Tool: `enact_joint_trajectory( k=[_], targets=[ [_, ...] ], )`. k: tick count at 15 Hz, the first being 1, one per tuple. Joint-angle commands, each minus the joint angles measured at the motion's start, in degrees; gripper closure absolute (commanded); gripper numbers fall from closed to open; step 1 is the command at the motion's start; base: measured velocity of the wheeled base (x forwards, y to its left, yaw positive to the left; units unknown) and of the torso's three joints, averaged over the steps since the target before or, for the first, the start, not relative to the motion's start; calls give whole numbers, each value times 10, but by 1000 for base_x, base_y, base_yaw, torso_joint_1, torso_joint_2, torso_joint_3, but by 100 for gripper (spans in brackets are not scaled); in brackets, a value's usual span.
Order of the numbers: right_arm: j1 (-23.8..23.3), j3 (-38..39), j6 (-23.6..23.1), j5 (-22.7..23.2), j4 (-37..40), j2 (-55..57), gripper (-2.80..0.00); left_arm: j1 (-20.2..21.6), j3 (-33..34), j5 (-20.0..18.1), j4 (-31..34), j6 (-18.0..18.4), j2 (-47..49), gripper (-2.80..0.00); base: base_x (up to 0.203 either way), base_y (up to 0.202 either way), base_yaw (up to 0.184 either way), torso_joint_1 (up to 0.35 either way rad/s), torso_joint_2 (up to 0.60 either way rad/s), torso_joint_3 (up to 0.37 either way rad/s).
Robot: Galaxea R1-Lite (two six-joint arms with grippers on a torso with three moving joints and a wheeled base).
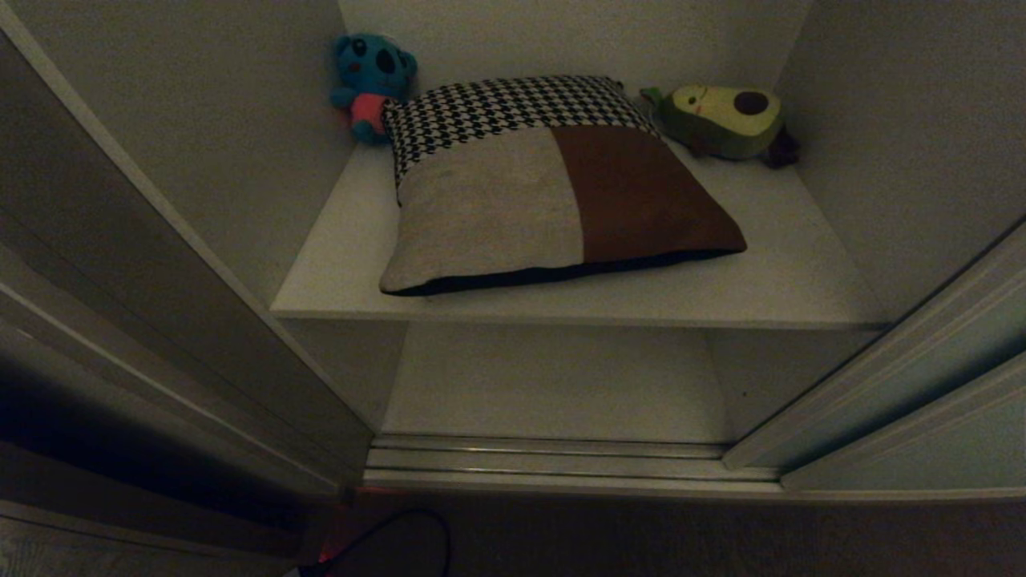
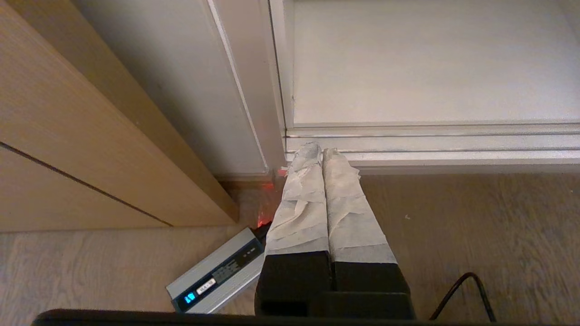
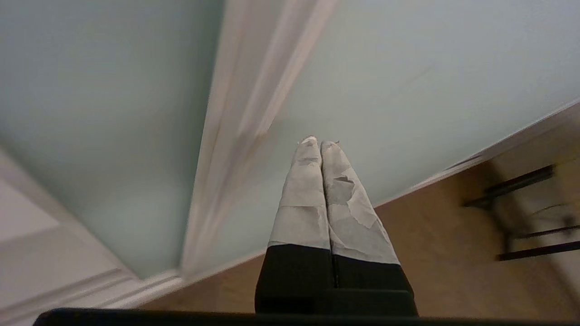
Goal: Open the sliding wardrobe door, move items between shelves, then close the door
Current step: Close the door
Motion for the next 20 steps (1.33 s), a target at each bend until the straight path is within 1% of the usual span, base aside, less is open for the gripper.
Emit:
enact_joint_trajectory(
  k=[1, 4, 6, 9, 13, 20],
  targets=[
    [0, -12, 8, 6, 2, 22, 0, 0, -1, 0, 0, 0, 0, 0, 0, 0, 0, 0, 0, 0],
    [0, -28, 52, 38, 2, 38, 0, 0, 0, 0, 0, 0, 0, 0, 0, 0, 0, 0, 0, 0],
    [1, -27, 58, 45, 3, 51, 0, 0, 0, 0, 0, 0, 0, 0, 0, 0, 0, 0, 0, 0],
    [1, -21, 62, 82, 6, 59, 0, 0, 0, 0, 0, 0, 0, 0, 0, 0, 0, 0, 0, 0],
    [7, -19, 101, 107, 5, 60, 0, 0, 0, 0, 0, 0, 0, 0, 0, 0, 0, 0, 0, 0],
    [32, -7, 103, 110, 5, 50, 0, 0, 0, 0, 0, 0, 0, 0, 0, 0, 0, 0, 0, 0]
  ],
)
